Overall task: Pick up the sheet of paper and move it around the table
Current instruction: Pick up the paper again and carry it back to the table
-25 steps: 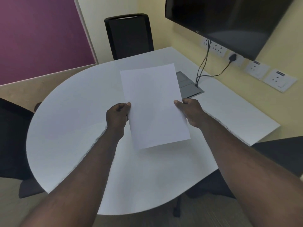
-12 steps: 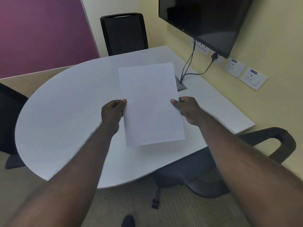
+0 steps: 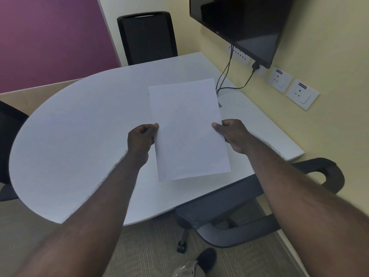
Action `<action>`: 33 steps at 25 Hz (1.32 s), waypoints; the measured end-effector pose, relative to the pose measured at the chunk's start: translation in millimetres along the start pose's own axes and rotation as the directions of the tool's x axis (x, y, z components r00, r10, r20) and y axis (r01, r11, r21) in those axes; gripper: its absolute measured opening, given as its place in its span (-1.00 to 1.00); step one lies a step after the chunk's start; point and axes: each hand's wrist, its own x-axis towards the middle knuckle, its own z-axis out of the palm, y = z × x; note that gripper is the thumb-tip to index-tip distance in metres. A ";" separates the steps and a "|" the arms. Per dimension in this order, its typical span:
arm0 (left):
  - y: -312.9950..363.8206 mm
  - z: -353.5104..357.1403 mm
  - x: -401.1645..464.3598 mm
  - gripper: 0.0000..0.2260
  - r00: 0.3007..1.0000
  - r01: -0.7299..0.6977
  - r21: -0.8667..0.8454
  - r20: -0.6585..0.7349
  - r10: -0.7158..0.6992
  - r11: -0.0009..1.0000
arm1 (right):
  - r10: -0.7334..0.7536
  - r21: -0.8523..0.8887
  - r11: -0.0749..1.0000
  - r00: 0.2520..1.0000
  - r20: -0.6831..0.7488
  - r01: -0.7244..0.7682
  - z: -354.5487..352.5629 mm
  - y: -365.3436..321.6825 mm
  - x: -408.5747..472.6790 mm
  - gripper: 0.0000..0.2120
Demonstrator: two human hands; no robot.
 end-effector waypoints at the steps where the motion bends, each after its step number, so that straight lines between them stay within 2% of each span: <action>1: -2.1 5.4 2.3 -0.81 1.000 0.001 0.000 -0.001 -0.001 1.000 | 0.002 -0.005 1.000 1.000 0.005 -0.002 -4.9 1.3 4.9 -0.71; 10: -26.6 49.1 47.9 -0.82 0.998 0.026 0.033 -0.051 -0.025 0.999 | 0.046 -0.061 0.997 0.993 0.105 -0.040 -38.0 7.6 75.6 -0.76; 13: -36.0 61.5 62.5 -0.79 0.994 0.057 0.030 -0.090 -0.054 0.998 | 0.071 -0.073 0.995 0.990 0.120 -0.062 -45.5 12.5 98.6 -0.76; 17: -46.1 71.8 74.2 -0.87 0.989 0.089 0.033 -0.123 -0.084 0.995 | 0.117 -0.068 0.992 0.983 0.139 -0.109 -49.1 18.2 122.7 -0.82; 22: -71.1 72.5 86.0 -0.87 0.972 0.161 0.061 -0.185 -0.148 0.985 | 0.168 -0.114 0.982 0.971 0.171 -0.150 -45.1 38.7 149.7 -0.86; 25: -94.1 73.1 92.6 -0.84 0.960 0.216 0.116 -0.204 -0.190 0.970 | 0.213 -0.160 0.969 0.967 0.141 -0.190 -44.1 60.2 163.4 -0.80; 31: -145.0 86.6 104.3 -0.79 0.938 0.311 0.300 -0.250 -0.241 0.902 | 0.217 -0.373 0.908 0.976 0.033 -0.190 -49.3 121.2 186.9 -0.59; 33: -158.8 91.9 107.4 -0.77 0.933 0.324 0.348 -0.269 -0.238 0.880 | 0.186 -0.447 0.877 0.982 -0.024 -0.177 -49.8 139.7 192.6 -0.63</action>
